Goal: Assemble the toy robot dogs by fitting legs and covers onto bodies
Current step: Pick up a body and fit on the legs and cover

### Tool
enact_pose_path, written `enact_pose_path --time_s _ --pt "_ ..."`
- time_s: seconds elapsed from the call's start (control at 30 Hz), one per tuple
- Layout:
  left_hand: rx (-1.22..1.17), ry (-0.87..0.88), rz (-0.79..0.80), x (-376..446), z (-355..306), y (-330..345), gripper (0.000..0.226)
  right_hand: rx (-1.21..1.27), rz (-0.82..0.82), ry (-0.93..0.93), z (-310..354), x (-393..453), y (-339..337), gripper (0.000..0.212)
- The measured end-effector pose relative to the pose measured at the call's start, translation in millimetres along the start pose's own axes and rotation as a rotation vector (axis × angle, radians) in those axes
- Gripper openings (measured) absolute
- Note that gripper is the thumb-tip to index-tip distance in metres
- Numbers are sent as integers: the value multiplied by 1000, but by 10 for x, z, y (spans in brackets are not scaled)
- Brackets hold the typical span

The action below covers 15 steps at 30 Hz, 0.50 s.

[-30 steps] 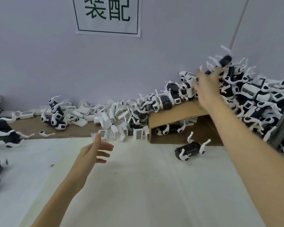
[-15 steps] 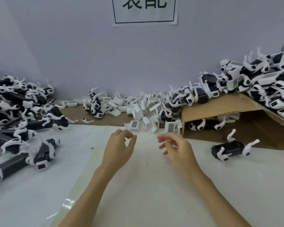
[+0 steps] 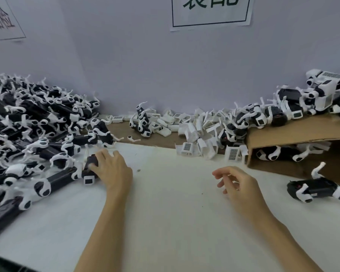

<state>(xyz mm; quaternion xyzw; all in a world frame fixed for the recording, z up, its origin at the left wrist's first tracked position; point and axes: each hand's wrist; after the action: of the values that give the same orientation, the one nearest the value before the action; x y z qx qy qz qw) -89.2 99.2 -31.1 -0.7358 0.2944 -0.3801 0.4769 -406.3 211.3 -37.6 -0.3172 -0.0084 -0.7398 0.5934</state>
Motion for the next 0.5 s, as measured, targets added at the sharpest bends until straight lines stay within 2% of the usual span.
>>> enact_pose_path --time_s 0.17,0.33,0.43,0.5 --pt "-313 95 -25 42 25 59 39 12 23 35 -38 -19 25 51" --pt "-484 158 75 22 -21 129 45 -3 32 41 -49 -19 23 53" --pt "-667 314 83 -99 -178 18 55 9 24 44 -37 -22 34 48" --pt "-892 457 160 -279 -352 -142 62 68 -6 66 -20 -8 37 43"
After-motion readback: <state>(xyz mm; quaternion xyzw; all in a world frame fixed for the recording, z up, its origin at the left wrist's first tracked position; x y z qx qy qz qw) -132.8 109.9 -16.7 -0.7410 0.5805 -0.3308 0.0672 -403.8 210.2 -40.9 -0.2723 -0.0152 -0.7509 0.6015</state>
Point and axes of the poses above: each hand's wrist, its own x-axis towards the middle knuckle, its own y-axis out of the palm, z = x × y, and after that the axes turned 8 degrees about -y, right-handed
